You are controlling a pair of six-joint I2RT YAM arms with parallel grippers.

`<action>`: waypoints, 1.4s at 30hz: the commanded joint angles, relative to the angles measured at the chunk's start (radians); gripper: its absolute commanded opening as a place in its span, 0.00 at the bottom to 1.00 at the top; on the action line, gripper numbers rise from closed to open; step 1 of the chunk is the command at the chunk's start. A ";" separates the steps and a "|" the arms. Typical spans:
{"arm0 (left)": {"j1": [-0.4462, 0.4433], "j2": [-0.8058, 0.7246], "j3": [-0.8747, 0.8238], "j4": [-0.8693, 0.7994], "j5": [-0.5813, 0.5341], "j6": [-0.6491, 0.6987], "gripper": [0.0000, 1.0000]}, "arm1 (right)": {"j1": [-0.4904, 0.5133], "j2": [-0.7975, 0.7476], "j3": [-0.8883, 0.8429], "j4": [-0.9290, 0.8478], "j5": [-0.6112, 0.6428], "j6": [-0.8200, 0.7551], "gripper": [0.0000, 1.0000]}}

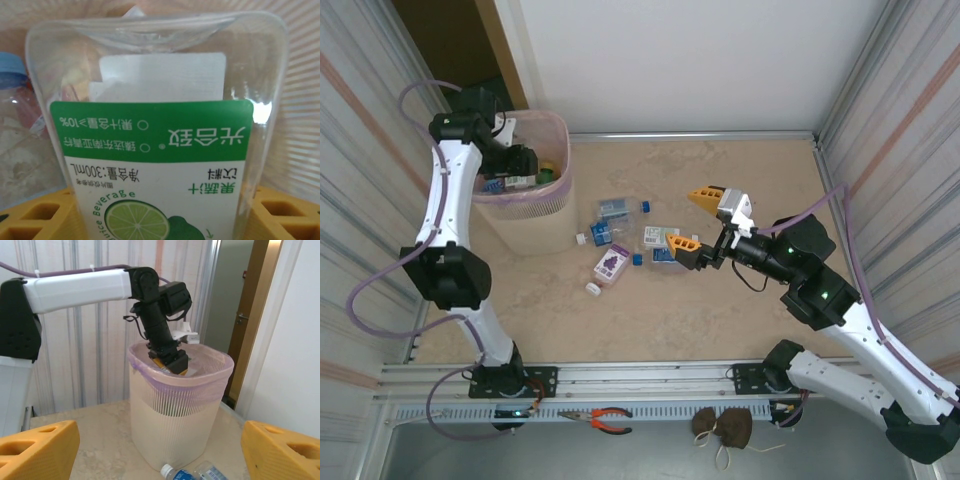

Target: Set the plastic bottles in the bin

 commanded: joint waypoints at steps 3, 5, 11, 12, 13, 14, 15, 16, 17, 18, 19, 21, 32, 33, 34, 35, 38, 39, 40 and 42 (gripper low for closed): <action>0.017 0.052 0.003 -0.058 -0.102 0.053 0.29 | -0.007 -0.010 0.014 -0.002 0.018 -0.008 0.83; 0.018 0.067 -0.008 -0.059 -0.105 0.054 0.31 | -0.008 -0.008 0.015 -0.004 0.018 -0.008 0.83; 0.020 0.054 -0.008 -0.048 -0.089 0.050 0.50 | -0.009 -0.004 0.025 -0.012 0.018 -0.004 0.83; 0.020 0.041 -0.008 -0.040 -0.086 0.048 0.54 | -0.010 -0.003 0.026 -0.012 0.017 -0.004 0.83; 0.020 0.029 -0.004 -0.035 -0.086 0.047 0.58 | -0.010 -0.005 0.026 -0.012 0.017 -0.005 0.83; 0.021 0.020 0.003 -0.033 -0.086 0.045 0.60 | -0.009 -0.006 0.027 -0.013 0.018 -0.005 0.83; 0.020 0.011 0.011 -0.033 -0.087 0.046 0.63 | -0.009 -0.005 0.029 -0.013 0.017 -0.006 0.83; 0.021 0.001 0.021 -0.035 -0.090 0.045 0.65 | -0.010 -0.006 0.032 -0.014 0.018 -0.005 0.83; 0.021 -0.007 0.028 -0.035 -0.090 0.046 0.67 | -0.010 -0.006 0.032 -0.015 0.016 -0.007 0.83; 0.021 -0.017 0.037 -0.037 -0.093 0.046 0.69 | -0.010 -0.005 0.032 -0.015 0.014 -0.004 0.83; 0.020 -0.026 0.047 -0.040 -0.093 0.046 0.71 | -0.009 -0.006 0.034 -0.014 0.014 -0.004 0.83; 0.021 -0.040 0.064 -0.045 -0.095 0.045 0.75 | -0.010 -0.005 0.035 -0.014 0.014 -0.004 0.83; 0.021 -0.099 0.085 -0.051 -0.037 0.048 0.78 | -0.008 0.006 0.045 -0.032 0.031 0.005 0.83; 0.020 -0.107 0.078 -0.044 -0.016 0.048 0.77 | -0.008 0.011 0.050 -0.046 0.041 0.007 0.83; 0.020 -0.115 0.067 -0.036 0.000 0.048 0.76 | -0.009 0.016 0.055 -0.059 0.052 0.009 0.83; 0.020 -0.124 0.054 -0.025 0.021 0.049 0.74 | -0.009 0.024 0.061 -0.077 0.063 0.009 0.83; 0.020 -0.159 0.001 0.016 0.082 0.043 0.71 | -0.010 0.049 0.081 -0.132 0.114 0.031 0.84; 0.022 -0.174 -0.023 0.034 0.104 0.040 0.70 | -0.011 0.062 0.091 -0.157 0.141 0.044 0.84; 0.022 -0.188 -0.044 0.051 0.123 0.038 0.70 | -0.011 0.074 0.100 -0.180 0.162 0.055 0.84; 0.028 -0.223 -0.092 0.091 0.167 0.025 0.70 | -0.017 0.105 0.121 -0.233 0.202 0.084 0.85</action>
